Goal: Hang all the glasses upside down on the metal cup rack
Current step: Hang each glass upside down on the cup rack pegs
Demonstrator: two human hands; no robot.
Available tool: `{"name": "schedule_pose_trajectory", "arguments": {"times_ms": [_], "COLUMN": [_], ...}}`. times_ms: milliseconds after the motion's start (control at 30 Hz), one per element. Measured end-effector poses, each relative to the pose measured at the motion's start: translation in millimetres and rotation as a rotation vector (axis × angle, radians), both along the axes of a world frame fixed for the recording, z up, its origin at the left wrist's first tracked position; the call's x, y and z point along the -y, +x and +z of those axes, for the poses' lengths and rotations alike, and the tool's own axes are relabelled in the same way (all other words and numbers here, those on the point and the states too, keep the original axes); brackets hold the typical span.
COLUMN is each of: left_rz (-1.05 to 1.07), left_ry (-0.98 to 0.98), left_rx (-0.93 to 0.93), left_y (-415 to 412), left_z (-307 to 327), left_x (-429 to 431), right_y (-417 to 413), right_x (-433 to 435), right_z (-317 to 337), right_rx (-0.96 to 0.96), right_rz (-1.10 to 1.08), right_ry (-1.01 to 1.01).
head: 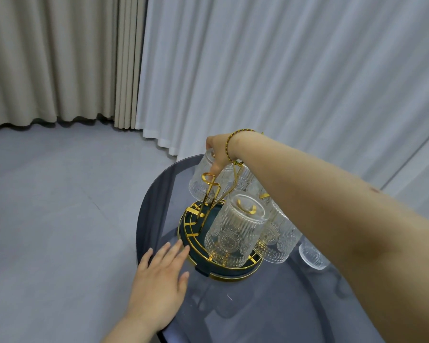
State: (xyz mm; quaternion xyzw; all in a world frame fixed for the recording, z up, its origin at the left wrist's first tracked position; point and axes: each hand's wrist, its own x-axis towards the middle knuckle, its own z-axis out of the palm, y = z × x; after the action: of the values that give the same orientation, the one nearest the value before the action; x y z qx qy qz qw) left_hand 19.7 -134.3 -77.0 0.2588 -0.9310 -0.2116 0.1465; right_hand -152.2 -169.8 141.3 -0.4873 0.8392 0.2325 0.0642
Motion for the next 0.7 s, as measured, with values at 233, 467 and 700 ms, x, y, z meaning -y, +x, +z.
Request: {"name": "schedule_pose_trajectory", "arguments": {"times_ms": [233,467,700], "left_rz": [0.007,-0.003,-0.054], "left_ry": [-0.016,0.064,0.037], "left_rx": [0.017,-0.009,-0.184], "left_y": [-0.4,7.5,18.4], "left_z": [-2.3,3.2,11.3], "left_x": [-0.5,-7.7,-65.6], "right_y": [0.4,-1.7,-7.8], "right_x": [-7.3,-59.8,-173.3], "right_z": [2.8,24.5,23.7], "right_rx": [0.025,0.112,0.119], "right_rz": [-0.031,0.025,-0.015], "right_ry": [-0.112,-0.582,-1.026]}}
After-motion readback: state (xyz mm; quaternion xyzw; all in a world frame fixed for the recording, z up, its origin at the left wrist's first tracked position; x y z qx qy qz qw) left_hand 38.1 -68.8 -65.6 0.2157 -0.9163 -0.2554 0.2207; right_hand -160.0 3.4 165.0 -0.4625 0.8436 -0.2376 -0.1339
